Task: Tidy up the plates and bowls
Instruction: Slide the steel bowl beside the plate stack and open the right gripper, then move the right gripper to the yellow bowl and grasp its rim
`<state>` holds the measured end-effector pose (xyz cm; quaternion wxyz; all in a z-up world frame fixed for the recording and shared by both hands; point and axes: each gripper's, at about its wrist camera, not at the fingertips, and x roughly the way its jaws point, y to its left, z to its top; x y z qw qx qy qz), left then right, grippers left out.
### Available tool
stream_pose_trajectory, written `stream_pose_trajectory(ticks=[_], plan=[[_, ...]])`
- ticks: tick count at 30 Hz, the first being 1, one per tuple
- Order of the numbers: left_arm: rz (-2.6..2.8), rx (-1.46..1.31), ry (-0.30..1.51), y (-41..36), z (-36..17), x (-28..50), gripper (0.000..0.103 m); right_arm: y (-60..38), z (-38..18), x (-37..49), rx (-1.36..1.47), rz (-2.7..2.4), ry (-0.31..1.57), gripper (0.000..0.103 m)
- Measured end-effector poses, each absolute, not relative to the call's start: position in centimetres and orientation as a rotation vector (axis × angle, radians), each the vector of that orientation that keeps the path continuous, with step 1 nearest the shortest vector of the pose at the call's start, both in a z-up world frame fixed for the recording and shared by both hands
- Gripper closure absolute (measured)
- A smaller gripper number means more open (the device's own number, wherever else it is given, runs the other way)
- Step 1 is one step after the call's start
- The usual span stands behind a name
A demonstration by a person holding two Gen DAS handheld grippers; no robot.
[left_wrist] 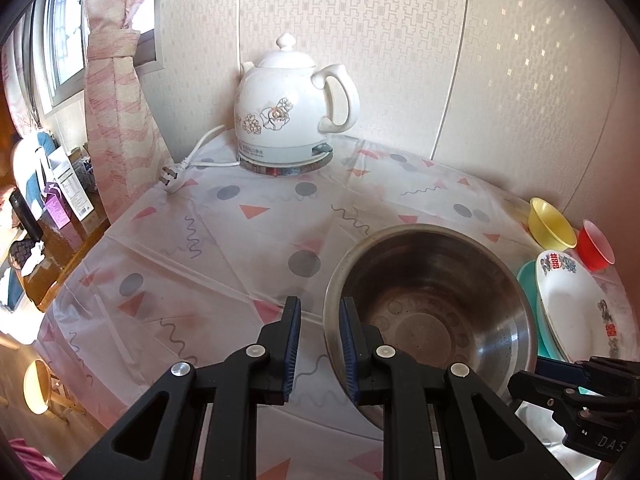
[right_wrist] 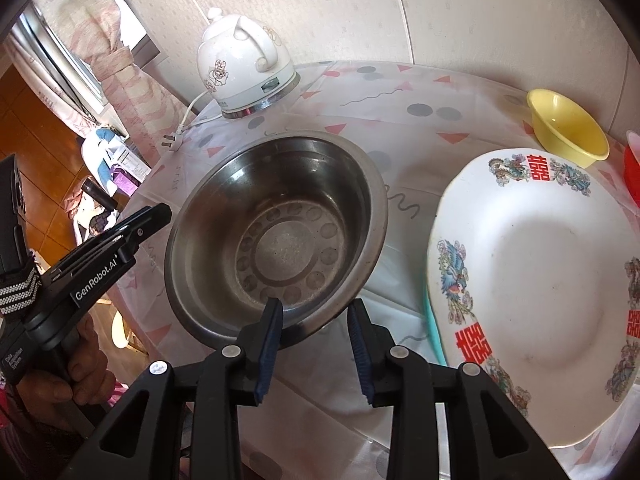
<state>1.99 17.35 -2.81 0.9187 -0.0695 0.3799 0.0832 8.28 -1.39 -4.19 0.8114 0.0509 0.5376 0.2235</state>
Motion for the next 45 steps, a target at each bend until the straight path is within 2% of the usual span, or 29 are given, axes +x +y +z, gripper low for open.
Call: stream_pose_trajectory(ticks=[8, 16, 28, 45], plan=[[0.079, -0.125, 0.762, 15.1, -1.3, 2.0, 0.083, -3.6, -2.5, 6.6, 0.114, 0.471, 1.066, 0.069], [-0.069, -0.102, 0.789, 10.6, -1.0, 3.2, 0.083, -9.8, -0.4, 7.9, 0.274, 0.263, 0.951, 0.069], [-0.284, -0.021, 0.832, 1.4, -0.9, 5.3, 0.083, -18.0, -1.5, 7.7, 0.376, -0.043, 0.933, 0.069], [-0.283, -0.009, 0.867, -0.7, -1.2, 7.8, 0.083, -21.1, -2.9, 7.5, 0.4, -0.095, 0.925, 0.069]])
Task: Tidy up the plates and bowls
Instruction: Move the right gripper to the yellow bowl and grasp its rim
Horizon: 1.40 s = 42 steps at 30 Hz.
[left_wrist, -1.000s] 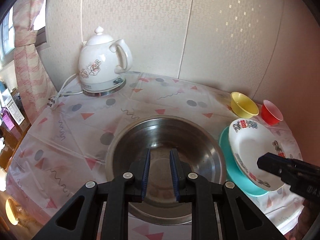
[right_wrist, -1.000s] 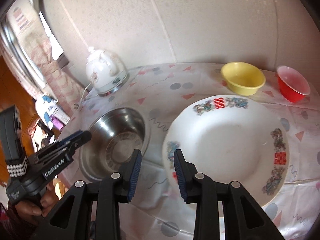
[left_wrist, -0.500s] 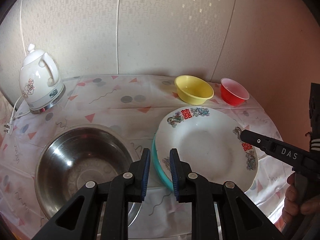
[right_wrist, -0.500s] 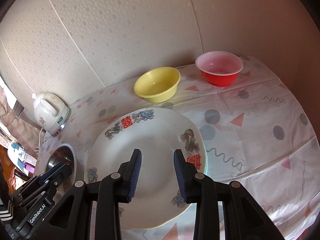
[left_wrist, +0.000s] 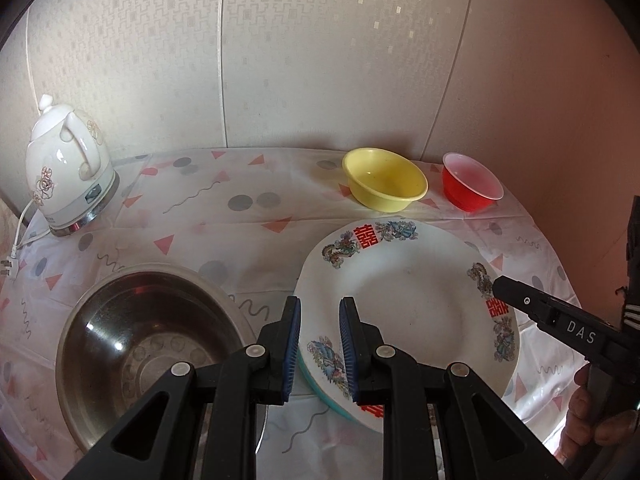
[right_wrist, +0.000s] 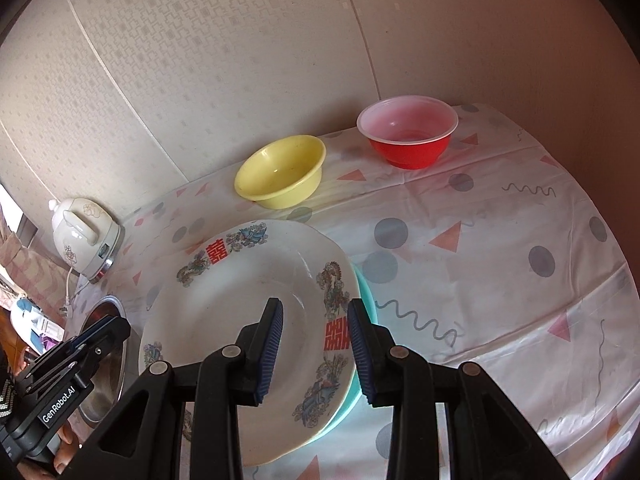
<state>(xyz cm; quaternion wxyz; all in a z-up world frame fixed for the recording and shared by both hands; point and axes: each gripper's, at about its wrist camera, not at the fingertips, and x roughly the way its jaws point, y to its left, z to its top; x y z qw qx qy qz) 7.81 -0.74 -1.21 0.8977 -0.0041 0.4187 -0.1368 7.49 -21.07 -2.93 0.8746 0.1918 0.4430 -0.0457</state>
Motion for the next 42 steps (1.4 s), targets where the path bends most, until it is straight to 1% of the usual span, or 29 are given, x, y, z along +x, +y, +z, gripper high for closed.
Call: stream_pose_trajectory(ticks=[5, 28, 33, 34, 38, 42], plan=[[-0.279, -0.029, 0.894, -1.3, -1.2, 9.6, 0.083, -21.2, -3.0, 8.1, 0.378, -0.092, 0.917, 0.069], [-0.291, -0.054, 0.955, -3.1, -1.3, 15.3, 0.082, -23.2, -3.4, 12.4, 0.451, -0.062, 0.935, 0.069], [-0.296, -0.048, 0.943, -3.8, -1.3, 16.9, 0.082, -23.8, -3.6, 14.8, 0.492, -0.053, 0.946, 0.071], [-0.298, -0.051, 0.945, -3.8, -1.4, 17.4, 0.082, -23.8, -3.7, 15.4, 0.494, -0.053, 0.951, 0.075], [-0.324, -0.068, 0.949, -4.6, -1.6, 19.2, 0.082, -24.3, -4.0, 18.0, 0.518, -0.057, 0.963, 0.079], [-0.351, -0.09, 0.949, -5.4, -1.7, 21.4, 0.082, -25.0, -4.5, 20.7, 0.547, -0.069, 0.98, 0.079]])
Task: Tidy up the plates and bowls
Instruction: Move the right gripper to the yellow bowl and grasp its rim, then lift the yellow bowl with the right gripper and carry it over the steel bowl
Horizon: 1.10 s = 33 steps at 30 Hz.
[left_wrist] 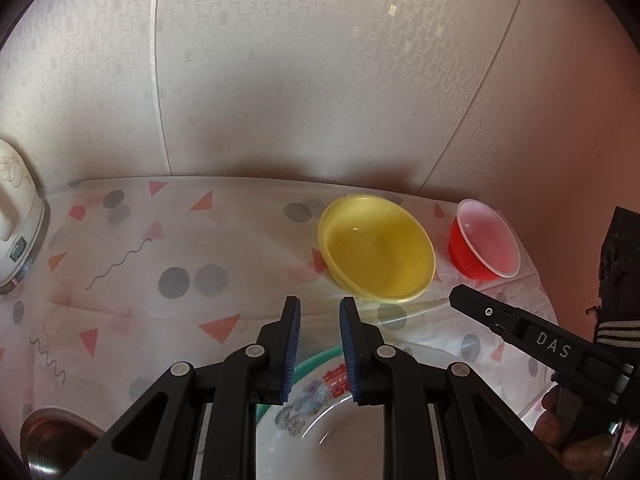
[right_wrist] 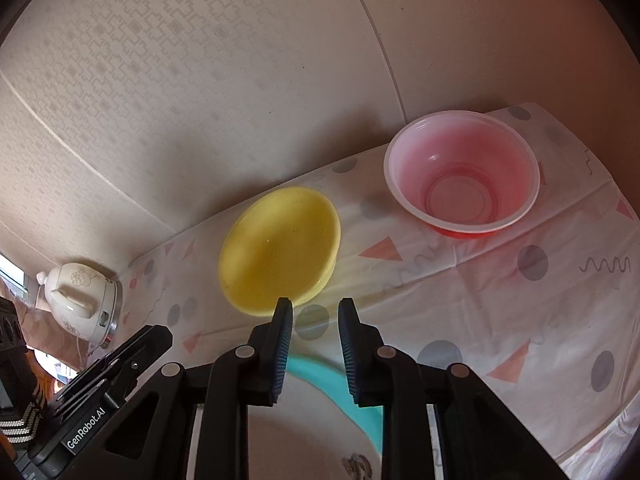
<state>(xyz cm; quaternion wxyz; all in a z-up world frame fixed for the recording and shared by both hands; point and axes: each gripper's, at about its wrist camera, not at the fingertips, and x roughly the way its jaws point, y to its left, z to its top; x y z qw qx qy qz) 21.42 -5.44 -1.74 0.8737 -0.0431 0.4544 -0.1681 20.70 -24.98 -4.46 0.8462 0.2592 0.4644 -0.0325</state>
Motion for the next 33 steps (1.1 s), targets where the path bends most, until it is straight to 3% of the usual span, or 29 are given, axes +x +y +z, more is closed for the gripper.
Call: stream_pose_trajectory(ticks=[7, 16, 33], plan=[[-0.355, -0.153, 1.002, -6.2, -3.4, 25.0, 0.082, -25.4, -5.7, 24.2, 0.538, -0.107, 1.014, 0.079], [-0.378, -0.135, 1.069, -8.2, -5.7, 27.1, 0.085, -24.7, -7.3, 26.1, 0.496, -0.121, 1.055, 0.09], [-0.37, -0.164, 0.983, -6.5, -2.8, 23.8, 0.087, -23.4, -4.7, 24.1, 0.506, -0.066, 1.024, 0.09]])
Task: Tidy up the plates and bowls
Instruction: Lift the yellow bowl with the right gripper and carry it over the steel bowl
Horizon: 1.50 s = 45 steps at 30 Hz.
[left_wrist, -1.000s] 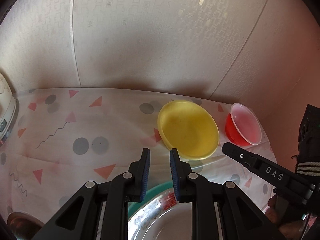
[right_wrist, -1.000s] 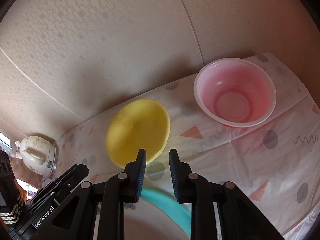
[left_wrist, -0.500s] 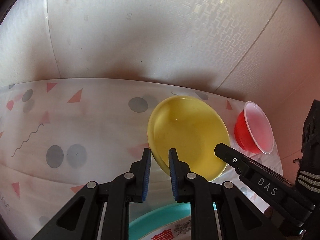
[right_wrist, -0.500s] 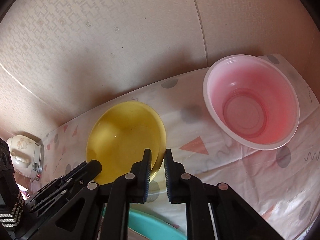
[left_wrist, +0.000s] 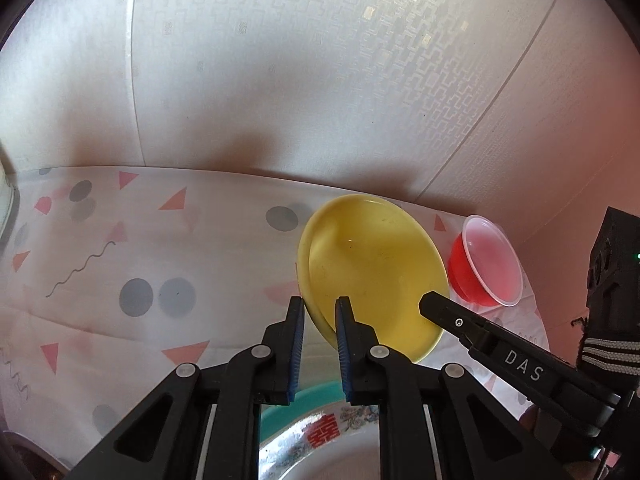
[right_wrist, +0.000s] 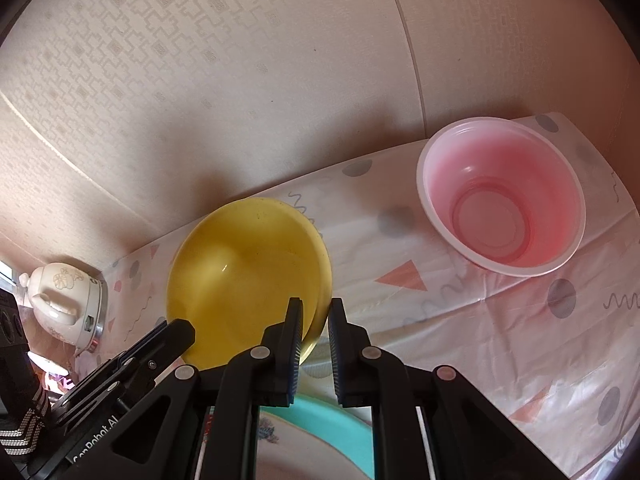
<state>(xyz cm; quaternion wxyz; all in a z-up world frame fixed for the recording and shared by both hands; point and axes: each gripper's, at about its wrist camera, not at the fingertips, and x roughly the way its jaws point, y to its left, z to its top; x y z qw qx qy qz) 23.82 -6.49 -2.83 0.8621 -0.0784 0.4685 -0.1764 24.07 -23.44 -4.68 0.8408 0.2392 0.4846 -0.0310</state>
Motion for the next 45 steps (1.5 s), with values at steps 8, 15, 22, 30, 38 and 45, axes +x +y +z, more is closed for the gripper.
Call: stream_pose_trajectory(ticks=[8, 15, 22, 30, 38, 45], plan=[[-0.355, -0.161, 0.914, -4.6, -0.3, 20.2, 0.087, -21.4, -2.4, 21.2, 0.508, -0.002, 0.979, 0.09], [-0.327, -0.161, 0.869, -2.0, 1.2, 16.1, 0.087, -19.1, -0.7, 17.9, 0.495, 0.062, 0.948, 0.09], [-0.297, -0.194, 0.847, 1.6, 1.5, 11.9, 0.087, -15.9, -0.2, 14.9, 0.474, 0.146, 0.943, 0.09], [-0.225, -0.242, 0.831, 6.7, 1.2, 8.0, 0.087, -11.2, -0.6, 13.2, 0.424, 0.255, 0.968, 0.09], [-0.155, -0.29, 0.829, 11.5, 0.6, 4.9, 0.087, -6.5, -0.7, 11.8, 0.378, 0.368, 0.993, 0.09], [-0.09, -0.315, 0.855, 14.4, -0.8, 2.9, 0.087, -3.0, -1.8, 11.3, 0.34, 0.437, 1.049, 0.09]])
